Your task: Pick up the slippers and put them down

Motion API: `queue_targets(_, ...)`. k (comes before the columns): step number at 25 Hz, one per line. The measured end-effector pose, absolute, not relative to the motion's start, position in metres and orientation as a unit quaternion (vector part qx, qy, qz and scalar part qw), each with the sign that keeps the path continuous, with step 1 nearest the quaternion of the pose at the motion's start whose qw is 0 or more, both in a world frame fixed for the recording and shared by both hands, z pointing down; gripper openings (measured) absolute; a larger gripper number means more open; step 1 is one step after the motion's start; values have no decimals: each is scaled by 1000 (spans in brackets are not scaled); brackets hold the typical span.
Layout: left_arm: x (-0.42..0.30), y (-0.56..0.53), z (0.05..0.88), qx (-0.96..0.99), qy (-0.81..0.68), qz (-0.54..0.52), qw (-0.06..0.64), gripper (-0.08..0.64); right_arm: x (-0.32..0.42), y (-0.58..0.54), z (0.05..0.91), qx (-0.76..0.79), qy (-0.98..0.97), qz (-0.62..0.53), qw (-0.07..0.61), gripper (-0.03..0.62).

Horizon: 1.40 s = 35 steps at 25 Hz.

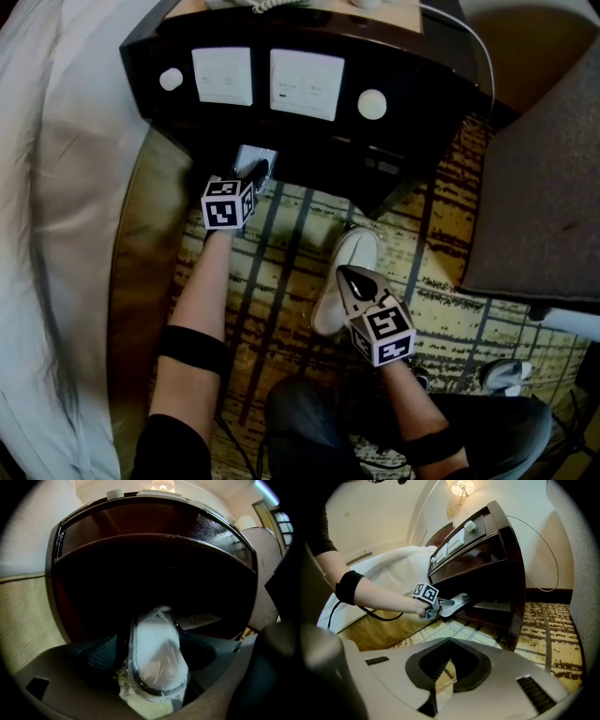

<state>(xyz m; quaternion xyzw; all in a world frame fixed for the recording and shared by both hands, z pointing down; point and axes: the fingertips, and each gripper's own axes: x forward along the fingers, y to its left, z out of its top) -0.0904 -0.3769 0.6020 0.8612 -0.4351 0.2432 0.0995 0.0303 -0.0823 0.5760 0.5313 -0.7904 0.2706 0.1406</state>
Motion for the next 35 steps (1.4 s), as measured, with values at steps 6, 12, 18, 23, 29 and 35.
queue_targets(6,-91,-366,588,867,-425,245,88,430,25,-82,572,529,-792,271,139,0)
queue_targets(12,-101,-333,569,867,-413,267,78,427,19,-80,554,527,-795,270,131,0)
queue_targets(18,-124,-287,524,862,-433,257,54,132,12,-76,529,523,-804,256,118,0)
queue_targets(23,-140,-236,496,857,-455,231,71,0,13,-64,520,526,-805,247,116,0)
queue_targets(29,-166,-173,477,842,-483,215,102,0,20,-55,497,528,-807,238,114,0)
queue_targets(35,-192,-124,456,823,-519,198,118,0,43,-49,483,538,-803,229,111,0)
